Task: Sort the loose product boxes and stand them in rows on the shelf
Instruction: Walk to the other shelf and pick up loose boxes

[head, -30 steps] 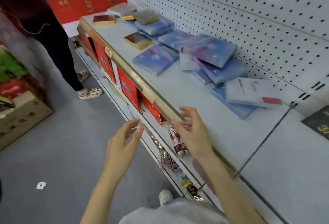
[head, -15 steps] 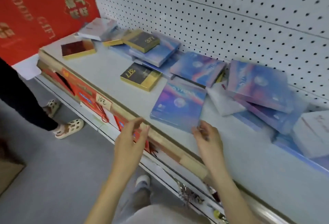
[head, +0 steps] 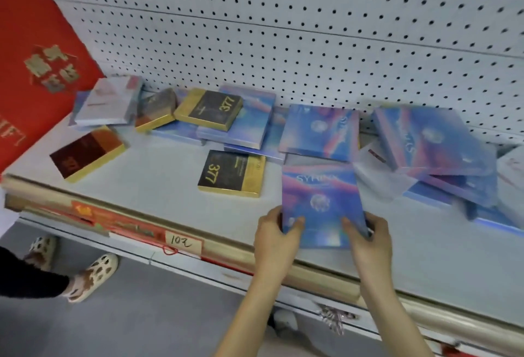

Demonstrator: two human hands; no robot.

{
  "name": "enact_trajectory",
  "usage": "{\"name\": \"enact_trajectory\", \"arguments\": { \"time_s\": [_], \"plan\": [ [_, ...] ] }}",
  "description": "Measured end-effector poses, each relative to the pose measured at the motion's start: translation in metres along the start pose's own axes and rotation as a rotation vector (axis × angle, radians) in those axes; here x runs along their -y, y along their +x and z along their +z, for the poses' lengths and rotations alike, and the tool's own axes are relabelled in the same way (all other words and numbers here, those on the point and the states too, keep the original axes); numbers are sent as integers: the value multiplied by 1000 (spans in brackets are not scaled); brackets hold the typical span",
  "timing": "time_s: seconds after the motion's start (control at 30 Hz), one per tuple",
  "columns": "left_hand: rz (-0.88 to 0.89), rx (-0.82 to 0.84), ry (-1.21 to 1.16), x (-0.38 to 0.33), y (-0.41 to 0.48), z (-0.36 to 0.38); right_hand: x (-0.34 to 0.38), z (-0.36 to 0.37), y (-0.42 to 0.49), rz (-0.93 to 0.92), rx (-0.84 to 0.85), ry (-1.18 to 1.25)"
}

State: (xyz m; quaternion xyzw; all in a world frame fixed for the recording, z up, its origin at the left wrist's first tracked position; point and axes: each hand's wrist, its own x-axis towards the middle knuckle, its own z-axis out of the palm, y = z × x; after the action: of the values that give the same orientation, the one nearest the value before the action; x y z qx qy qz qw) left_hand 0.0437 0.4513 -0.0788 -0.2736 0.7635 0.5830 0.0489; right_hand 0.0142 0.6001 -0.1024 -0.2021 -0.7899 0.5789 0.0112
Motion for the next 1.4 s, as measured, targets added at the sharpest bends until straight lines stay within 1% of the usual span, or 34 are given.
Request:
{"name": "enact_trajectory", "arguments": {
  "time_s": [0.07,0.13,0.17,0.23,0.3,0.4,0.47,0.5,0.57,0.6,0.67,0.73,0.83,0.87,0.9,0.97,1.07,1.2,1.33,1.4],
  "plan": [
    [-117,23,-186,-5,4,-4,5,-6,0,1,-35,94],
    [-197,50,-285,-9,8,-12,13,-12,-2,60,-30,249],
    [-203,74,-322,-10,8,-19,16,-14,-4,93,-11,317],
    [-177,136,-427,-14,5,-31,26,-13,-7,126,61,431],
    [-188,178,-558,-18,0,-41,39,-5,-12,129,187,524],
    [-135,121,-641,-20,-6,-58,54,17,-17,113,320,534],
    [-103,80,-671,-16,-7,-80,59,34,-17,116,416,443],
    [-88,33,-682,-11,-6,-95,60,43,-16,113,470,370],
    [-67,-123,-685,4,-4,-129,62,64,-9,73,533,225],
    [-66,-205,-686,14,-3,-147,62,74,-4,19,525,137],
    [-86,-344,-716,31,-2,-181,62,94,9,-143,496,-86],
    [-102,-440,-740,47,-4,-209,63,114,20,-337,531,-254],
    [-112,-514,-725,62,-5,-233,59,144,32,-686,619,-556],
    [-116,-523,-722,67,-5,-235,56,152,32,-742,637,-653],
    [-116,-524,-725,71,-5,-235,53,157,30,-757,644,-728],
    [-120,-510,-729,77,-5,-231,45,158,23,-771,598,-796],
    [-135,-489,-725,85,-5,-222,34,138,11,-763,524,-766],
    [-179,-430,-742,93,-2,-213,24,102,5,-631,498,-675],
    [-178,-396,-734,88,-1,-205,31,95,17,-401,495,-785],
    [-156,-402,-707,84,-3,-202,38,98,20,-351,514,-808]
  ]
}}
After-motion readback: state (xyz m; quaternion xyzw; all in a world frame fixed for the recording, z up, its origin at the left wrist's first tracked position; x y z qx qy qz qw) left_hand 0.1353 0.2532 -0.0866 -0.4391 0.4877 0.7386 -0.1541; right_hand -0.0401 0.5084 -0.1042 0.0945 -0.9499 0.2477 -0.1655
